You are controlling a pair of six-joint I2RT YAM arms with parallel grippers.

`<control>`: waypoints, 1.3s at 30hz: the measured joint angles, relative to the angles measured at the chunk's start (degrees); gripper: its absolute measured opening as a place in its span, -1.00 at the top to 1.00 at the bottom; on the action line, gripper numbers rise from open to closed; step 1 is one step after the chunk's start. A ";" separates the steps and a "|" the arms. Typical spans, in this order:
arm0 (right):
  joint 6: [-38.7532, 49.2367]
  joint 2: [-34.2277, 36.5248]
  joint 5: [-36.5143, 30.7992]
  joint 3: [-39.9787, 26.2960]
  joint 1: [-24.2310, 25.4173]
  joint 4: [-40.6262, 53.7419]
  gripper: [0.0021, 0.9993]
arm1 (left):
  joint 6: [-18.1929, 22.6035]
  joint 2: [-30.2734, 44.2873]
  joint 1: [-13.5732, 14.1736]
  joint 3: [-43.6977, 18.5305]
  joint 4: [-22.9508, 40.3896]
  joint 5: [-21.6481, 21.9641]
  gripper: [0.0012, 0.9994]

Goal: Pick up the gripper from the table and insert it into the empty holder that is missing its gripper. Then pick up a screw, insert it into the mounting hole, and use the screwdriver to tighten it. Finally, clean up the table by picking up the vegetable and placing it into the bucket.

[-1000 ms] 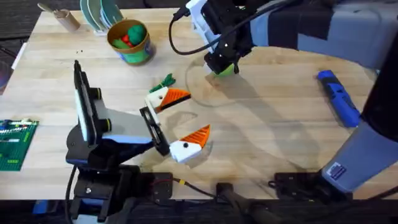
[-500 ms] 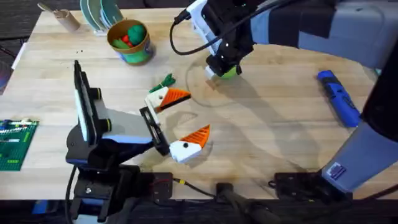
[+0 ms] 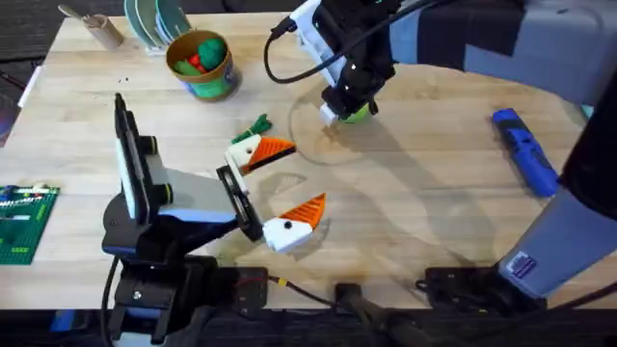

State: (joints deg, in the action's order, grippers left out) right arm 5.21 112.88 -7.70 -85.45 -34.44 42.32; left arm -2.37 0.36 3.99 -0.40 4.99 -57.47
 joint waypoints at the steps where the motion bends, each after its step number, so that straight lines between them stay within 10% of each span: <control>1: -0.02 -0.02 0.00 0.00 0.00 0.17 0.13 | 0.00 0.00 0.00 0.00 0.00 0.00 -0.99; 39: -0.04 -0.02 0.00 0.00 0.00 -0.23 0.36 | 0.00 0.00 0.00 0.00 0.00 0.00 -0.99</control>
State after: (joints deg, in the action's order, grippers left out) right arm 5.17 112.86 -7.70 -85.45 -34.44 42.09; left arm -2.37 0.36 3.99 -0.40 4.99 -57.47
